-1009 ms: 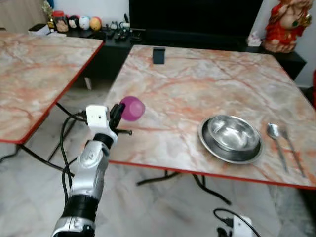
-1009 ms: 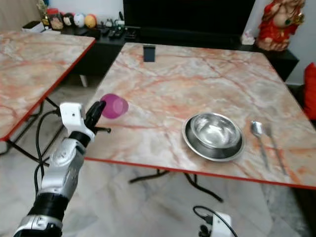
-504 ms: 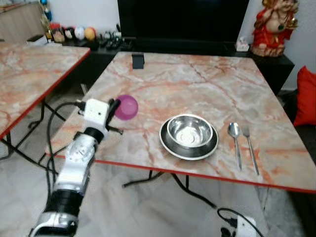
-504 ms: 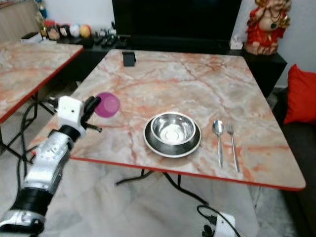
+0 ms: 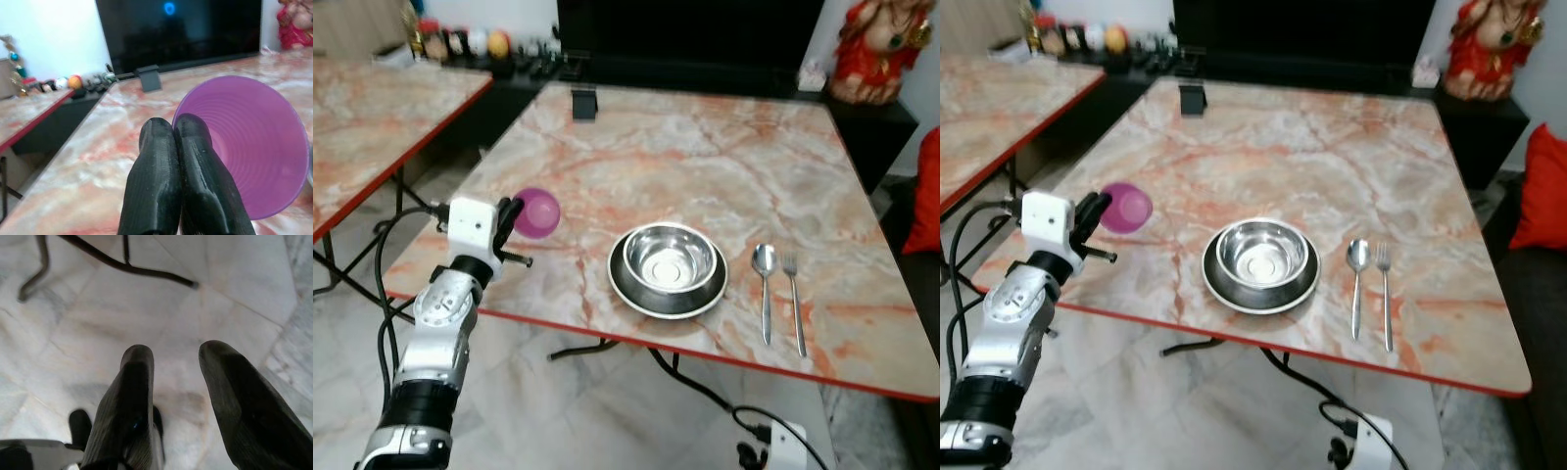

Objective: Setting the table

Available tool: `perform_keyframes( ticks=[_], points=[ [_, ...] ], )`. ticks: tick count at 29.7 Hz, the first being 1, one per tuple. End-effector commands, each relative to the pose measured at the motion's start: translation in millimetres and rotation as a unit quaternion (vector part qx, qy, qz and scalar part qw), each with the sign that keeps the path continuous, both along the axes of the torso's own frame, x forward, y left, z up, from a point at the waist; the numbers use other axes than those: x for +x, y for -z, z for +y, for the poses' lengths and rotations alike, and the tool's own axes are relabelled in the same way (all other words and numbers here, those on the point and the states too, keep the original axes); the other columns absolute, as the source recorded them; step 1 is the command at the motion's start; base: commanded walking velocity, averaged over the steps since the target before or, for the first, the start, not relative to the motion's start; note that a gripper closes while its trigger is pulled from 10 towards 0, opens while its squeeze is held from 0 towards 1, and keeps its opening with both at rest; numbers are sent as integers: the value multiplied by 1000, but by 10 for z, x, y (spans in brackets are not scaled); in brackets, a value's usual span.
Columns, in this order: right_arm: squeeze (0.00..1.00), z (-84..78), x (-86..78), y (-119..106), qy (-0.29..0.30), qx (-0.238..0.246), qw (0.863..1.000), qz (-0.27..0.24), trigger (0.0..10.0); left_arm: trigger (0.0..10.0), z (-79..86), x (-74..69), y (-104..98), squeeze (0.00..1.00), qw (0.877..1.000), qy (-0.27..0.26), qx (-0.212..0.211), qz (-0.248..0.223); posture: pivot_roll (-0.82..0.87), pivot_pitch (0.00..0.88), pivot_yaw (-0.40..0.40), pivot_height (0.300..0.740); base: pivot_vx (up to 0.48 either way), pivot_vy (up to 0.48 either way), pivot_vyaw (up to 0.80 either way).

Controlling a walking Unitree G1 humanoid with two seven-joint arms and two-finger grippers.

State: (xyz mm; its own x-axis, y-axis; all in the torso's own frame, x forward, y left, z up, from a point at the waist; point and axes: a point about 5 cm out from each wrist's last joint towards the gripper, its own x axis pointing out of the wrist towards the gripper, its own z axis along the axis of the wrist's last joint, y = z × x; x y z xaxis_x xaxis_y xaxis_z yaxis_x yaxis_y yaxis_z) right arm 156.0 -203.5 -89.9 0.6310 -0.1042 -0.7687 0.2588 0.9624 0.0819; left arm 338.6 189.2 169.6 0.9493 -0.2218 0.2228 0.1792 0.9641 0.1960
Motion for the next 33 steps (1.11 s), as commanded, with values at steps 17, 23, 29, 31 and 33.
perform_keyframes(
  ticks=[17, 23, 29, 31, 33],
  points=[
    [0, -13, 30, -17, 9, 6, 1000, -9, 10000, 10000, 51, 32, -87, 0, 1000, -12, -14, -12, 58, 0, -39, 724, 0, -82, -336],
    [0, -17, 43, -23, 7, 5, 1000, -11, 10000, 10000, 63, 34, -102, 0, 1000, -18, -17, -15, 59, 0, -43, 724, 0, 0, -241],
    [0, -7, 27, -11, 4, 6, 1000, -3, 10000, 10000, 61, 38, -100, 0, 999, -22, -26, -14, 65, 0, -45, 724, 0, 0, 0],
    [0, -5, 25, -9, 4, 6, 1000, -2, 10000, 10000, 54, 42, -104, 0, 999, -21, -28, -14, 65, 0, -45, 724, 0, 0, 0],
    [0, -5, 25, -9, 4, 6, 1000, -2, 10000, 10000, 36, 47, -113, 0, 999, -20, -29, -15, 65, 0, -45, 724, 0, 0, 0]
  ],
)
